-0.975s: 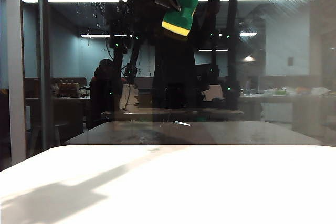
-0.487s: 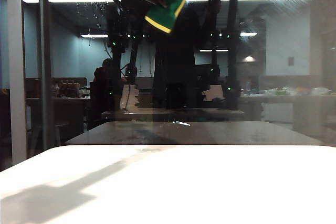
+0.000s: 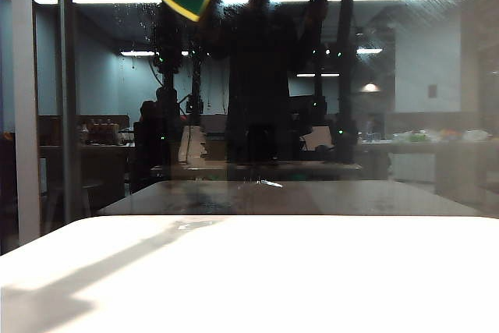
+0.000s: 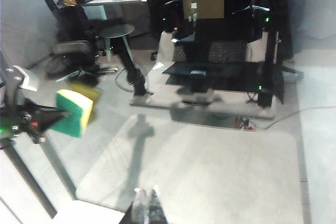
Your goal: Reach upward to find where there is water on the glass, pick up the sponge from the table, dry the water, and finally place the sponge back on the table.
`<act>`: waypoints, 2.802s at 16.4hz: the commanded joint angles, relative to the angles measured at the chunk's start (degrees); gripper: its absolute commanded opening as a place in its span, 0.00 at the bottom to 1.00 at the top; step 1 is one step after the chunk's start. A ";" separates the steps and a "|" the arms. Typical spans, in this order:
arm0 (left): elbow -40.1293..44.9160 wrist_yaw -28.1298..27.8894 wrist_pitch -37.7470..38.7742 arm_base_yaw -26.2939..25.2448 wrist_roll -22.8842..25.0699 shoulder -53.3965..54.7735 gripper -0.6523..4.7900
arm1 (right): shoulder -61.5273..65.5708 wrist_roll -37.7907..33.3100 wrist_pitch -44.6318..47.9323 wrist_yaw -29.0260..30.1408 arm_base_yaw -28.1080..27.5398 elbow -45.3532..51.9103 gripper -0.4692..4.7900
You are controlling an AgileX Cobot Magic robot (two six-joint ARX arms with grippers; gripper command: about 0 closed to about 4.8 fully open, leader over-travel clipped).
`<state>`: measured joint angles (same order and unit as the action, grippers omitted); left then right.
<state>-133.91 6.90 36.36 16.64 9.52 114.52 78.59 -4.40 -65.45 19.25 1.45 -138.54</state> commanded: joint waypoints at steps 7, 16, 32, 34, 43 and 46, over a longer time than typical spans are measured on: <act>-0.44 -3.19 2.49 -11.54 0.55 -5.90 0.11 | -0.37 0.20 0.52 0.24 0.02 -0.17 0.09; -0.46 -3.08 -4.96 -12.94 0.59 -8.15 0.11 | -0.48 0.20 -0.33 0.22 0.02 -0.17 0.09; -1.03 8.98 3.45 -3.48 -2.45 -18.71 0.11 | -2.73 1.90 -0.61 -0.07 0.00 -0.17 0.09; -1.03 8.96 7.82 -3.48 -2.43 -22.34 0.11 | -4.17 1.92 -0.63 -0.22 0.00 -0.17 0.09; 20.35 12.20 12.70 -3.48 -1.11 -52.81 0.11 | -11.06 3.26 -2.10 -3.87 3.10 4.90 0.09; 32.85 12.22 11.56 -3.48 -1.16 -61.16 0.11 | -16.24 6.54 -2.10 -9.49 8.48 13.00 0.09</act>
<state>-102.72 18.96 49.10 13.17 8.14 54.81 63.79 0.71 -68.27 12.16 9.04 -127.26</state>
